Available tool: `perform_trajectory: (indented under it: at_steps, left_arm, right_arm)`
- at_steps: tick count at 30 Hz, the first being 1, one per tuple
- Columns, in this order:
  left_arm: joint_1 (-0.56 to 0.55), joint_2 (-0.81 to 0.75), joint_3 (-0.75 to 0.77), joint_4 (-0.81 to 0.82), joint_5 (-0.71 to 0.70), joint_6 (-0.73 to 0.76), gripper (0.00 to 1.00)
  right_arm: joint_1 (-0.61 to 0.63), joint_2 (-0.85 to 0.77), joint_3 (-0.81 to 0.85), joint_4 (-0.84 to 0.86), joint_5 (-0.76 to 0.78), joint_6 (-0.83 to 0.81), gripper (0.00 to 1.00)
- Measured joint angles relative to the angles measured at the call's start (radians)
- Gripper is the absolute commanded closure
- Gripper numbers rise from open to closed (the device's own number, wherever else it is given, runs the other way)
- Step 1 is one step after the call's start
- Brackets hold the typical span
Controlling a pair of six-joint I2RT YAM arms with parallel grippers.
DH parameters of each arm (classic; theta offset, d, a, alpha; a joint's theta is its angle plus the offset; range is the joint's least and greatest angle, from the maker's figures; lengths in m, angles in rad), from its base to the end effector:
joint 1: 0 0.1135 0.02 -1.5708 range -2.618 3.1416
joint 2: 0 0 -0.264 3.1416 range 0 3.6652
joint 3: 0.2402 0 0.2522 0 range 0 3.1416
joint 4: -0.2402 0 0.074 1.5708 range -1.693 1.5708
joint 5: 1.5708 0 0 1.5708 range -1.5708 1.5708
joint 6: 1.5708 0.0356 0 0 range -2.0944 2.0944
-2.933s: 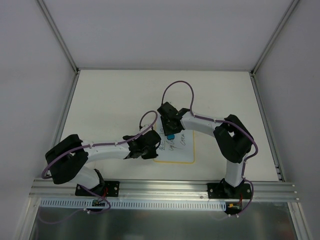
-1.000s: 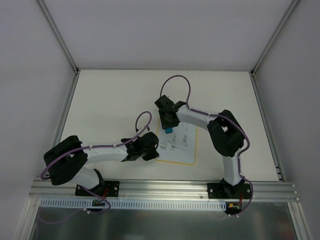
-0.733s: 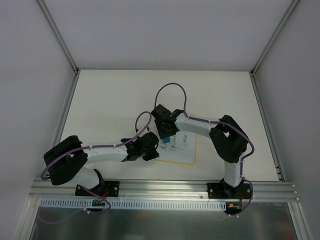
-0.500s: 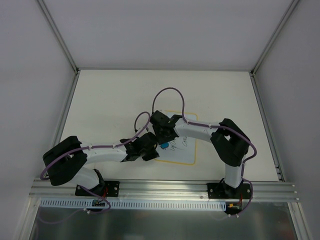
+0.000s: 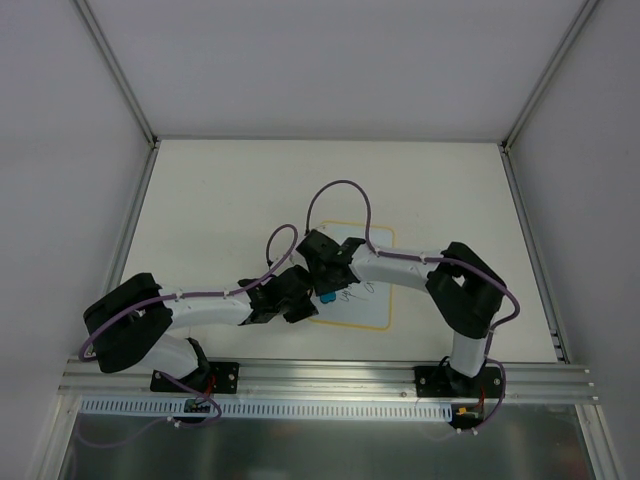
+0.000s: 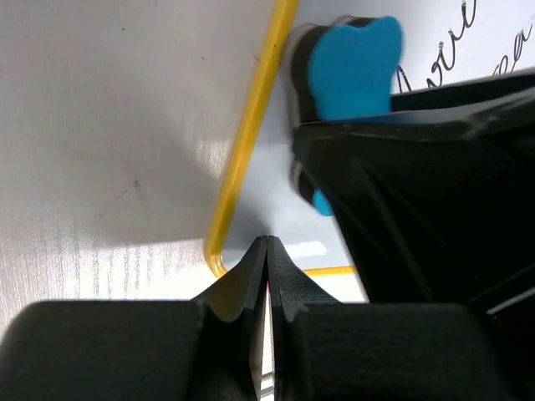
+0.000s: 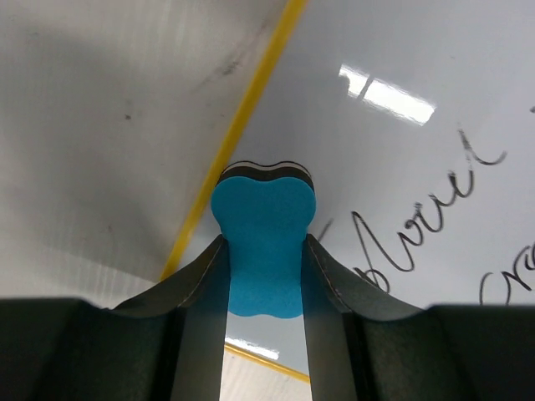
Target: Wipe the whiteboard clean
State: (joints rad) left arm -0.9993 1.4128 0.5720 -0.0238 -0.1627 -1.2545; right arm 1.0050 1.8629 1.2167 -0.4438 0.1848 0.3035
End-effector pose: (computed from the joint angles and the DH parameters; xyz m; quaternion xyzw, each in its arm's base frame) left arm 0.1440 -0.2133 0.1487 -0.1469 0.9240 -0.2785 0.2169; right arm 0.2082 0.3157 0.1701 -0.3117 0.9158 0.0732 0.2427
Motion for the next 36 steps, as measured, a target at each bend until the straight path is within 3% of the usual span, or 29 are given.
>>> perform_trajectory:
  at_steps: [13, 28, 36]
  left_arm:
    - [0.000, -0.002, -0.005, 0.005, 0.003, -0.013, 1.00]
    - [0.006, -0.005, -0.012, 0.013, 0.007, -0.015, 1.00]
    - [0.006, -0.008, -0.016, 0.016, 0.007, -0.017, 1.00]
  right_arm:
    - [-0.187, -0.126, -0.147, -0.046, 0.066, 0.025, 0.92]
    - [0.018, 0.004, 0.019, -0.077, 0.053, 0.030, 0.93]
    - [0.046, 0.028, 0.047, -0.061, 0.015, 0.029, 0.93]
